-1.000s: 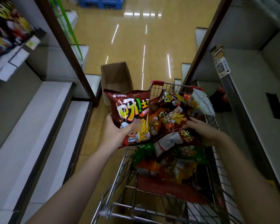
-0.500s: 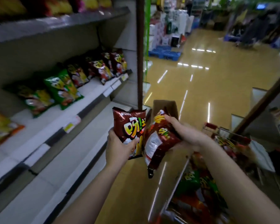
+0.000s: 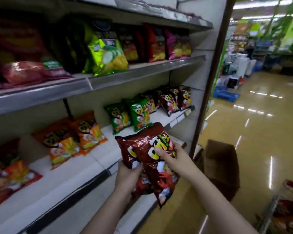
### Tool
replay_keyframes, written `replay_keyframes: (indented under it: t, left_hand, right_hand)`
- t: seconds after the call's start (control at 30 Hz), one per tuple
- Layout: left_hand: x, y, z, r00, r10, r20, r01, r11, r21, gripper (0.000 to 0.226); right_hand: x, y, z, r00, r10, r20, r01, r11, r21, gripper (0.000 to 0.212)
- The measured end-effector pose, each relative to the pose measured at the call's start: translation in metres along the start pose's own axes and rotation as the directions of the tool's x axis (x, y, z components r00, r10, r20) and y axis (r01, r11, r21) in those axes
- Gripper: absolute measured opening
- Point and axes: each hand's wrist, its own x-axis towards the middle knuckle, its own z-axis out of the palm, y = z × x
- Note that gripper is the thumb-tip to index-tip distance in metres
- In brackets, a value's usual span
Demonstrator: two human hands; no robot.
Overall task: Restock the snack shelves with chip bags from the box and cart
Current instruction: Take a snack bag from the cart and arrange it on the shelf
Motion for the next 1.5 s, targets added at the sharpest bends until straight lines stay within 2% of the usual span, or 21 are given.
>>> replay_keyframes:
  t: [0.03, 0.07, 0.13, 0.17, 0.27, 0.33, 0.43, 0.53, 0.6, 0.7, 0.8, 0.93, 1.0, 1.03, 1.07, 1.1, 1.17, 1.2, 1.33, 1.4, 1.5]
  left_hand:
    - [0.000, 0.002, -0.009, 1.000, -0.004, -0.005, 0.004, 0.999, -0.037, 0.026]
    - [0.001, 0.002, -0.018, 1.000, -0.009, -0.004, 0.008, 0.998, -0.069, 0.037]
    - [0.002, 0.003, -0.033, 1.000, -0.031, 0.003, 0.031, 0.995, -0.100, 0.073]
    - [0.005, 0.002, -0.040, 1.000, -0.030, -0.005, 0.029, 0.993, -0.114, 0.081]
    - [0.013, 0.004, -0.055, 1.000, -0.017, -0.008, 0.015, 0.989, -0.147, 0.088]
    - [0.022, 0.007, -0.060, 1.000, -0.008, -0.004, 0.007, 0.987, -0.158, 0.097]
    - [0.040, 0.011, -0.066, 1.000, -0.004, -0.016, 0.001, 0.982, -0.189, 0.083]
    - [0.065, 0.011, -0.065, 0.999, 0.039, -0.031, -0.045, 0.978, -0.202, 0.073]
    - [0.086, 0.012, -0.061, 0.999, 0.050, -0.018, -0.053, 0.980, -0.190, 0.076]
    - [0.122, 0.023, -0.041, 0.997, 0.077, 0.020, -0.073, 0.984, -0.166, 0.093]
    - [0.161, 0.042, -0.006, 0.992, 0.113, 0.050, -0.103, 0.981, -0.167, 0.086]
    - [0.212, 0.063, 0.044, 0.984, 0.116, 0.135, -0.100, 0.988, -0.118, 0.084]
    - [0.234, 0.072, 0.064, 0.982, 0.095, 0.162, -0.084, 0.994, -0.074, 0.080]
    - [0.246, 0.076, 0.074, 0.982, 0.089, 0.166, -0.079, 0.995, -0.065, 0.083]
    - [0.257, 0.077, 0.082, 0.984, 0.084, 0.156, -0.077, 0.996, -0.052, 0.086]
    - [0.265, 0.079, 0.089, 0.984, 0.078, 0.158, -0.074, 0.997, -0.037, 0.089]
    - [0.283, 0.080, 0.102, 0.985, 0.039, 0.169, -0.037, 0.999, -0.016, 0.086]
    - [0.290, 0.080, 0.106, 0.985, 0.016, 0.170, -0.015, 1.000, -0.007, 0.085]
    - [0.308, 0.082, 0.116, 0.982, 0.020, 0.186, -0.017, 1.000, -0.017, 0.109]
    - [0.310, 0.080, 0.116, 0.979, 0.021, 0.202, -0.024, 1.000, 0.012, 0.107]
    - [0.314, 0.071, 0.116, 0.962, 0.002, 0.274, -0.014, 0.999, 0.042, 0.099]
  right_hand:
    - [-0.003, -0.007, 0.011, 0.999, 0.009, 0.041, -0.011, 0.999, 0.037, 0.088]
    - [-0.005, -0.012, 0.020, 0.998, 0.016, 0.063, -0.019, 0.998, 0.059, 0.081]
    - [-0.006, -0.018, 0.034, 0.997, 0.024, 0.070, -0.031, 0.995, 0.092, 0.078]
    - [-0.005, -0.020, 0.040, 0.997, 0.026, 0.069, -0.034, 0.992, 0.119, 0.079]
    - [0.002, -0.026, 0.048, 0.993, 0.057, 0.103, -0.080, 0.968, 0.239, 0.082]
    - [0.011, -0.028, 0.049, 0.987, 0.069, 0.146, -0.111, 0.948, 0.298, 0.075]
    - [0.035, -0.025, 0.049, 0.980, 0.090, 0.176, -0.151, 0.916, 0.371, 0.069]
    - [0.070, -0.011, 0.052, 0.983, 0.116, 0.144, -0.165, 0.901, 0.402, 0.075]
    - [0.099, 0.003, 0.052, 0.981, 0.147, 0.128, -0.188, 0.886, 0.424, 0.083]
    - [0.147, 0.021, 0.044, 0.978, 0.177, 0.108, -0.207, 0.874, 0.440, 0.086]
    - [0.199, 0.037, 0.029, 0.980, 0.181, 0.082, -0.198, 0.877, 0.438, 0.084]
    - [0.273, 0.053, 0.004, 0.979, 0.204, 0.022, -0.191, 0.864, 0.466, 0.098]
    - [0.302, 0.059, -0.011, 0.970, 0.241, -0.003, -0.211, 0.855, 0.474, 0.086]
    - [0.315, 0.057, -0.020, 0.970, 0.240, -0.030, -0.197, 0.855, 0.480, 0.075]
    - [0.330, 0.058, -0.029, 0.967, 0.246, -0.065, -0.186, 0.857, 0.481, 0.072]
    - [0.343, 0.059, -0.035, 0.959, 0.263, -0.103, -0.187, 0.864, 0.467, 0.082]
    - [0.368, 0.065, -0.047, 0.928, 0.333, -0.164, -0.240, 0.875, 0.420, 0.117]
    - [0.377, 0.069, -0.052, 0.921, 0.342, -0.185, -0.246, 0.881, 0.403, 0.119]
    - [0.394, 0.062, -0.063, 0.900, 0.328, -0.288, -0.213, 0.906, 0.365, 0.084]
    - [0.400, 0.064, -0.063, 0.892, 0.284, -0.352, -0.172, 0.932, 0.318, 0.078]
    - [0.415, 0.074, -0.058, 0.882, 0.255, -0.396, -0.151, 0.950, 0.274, 0.080]
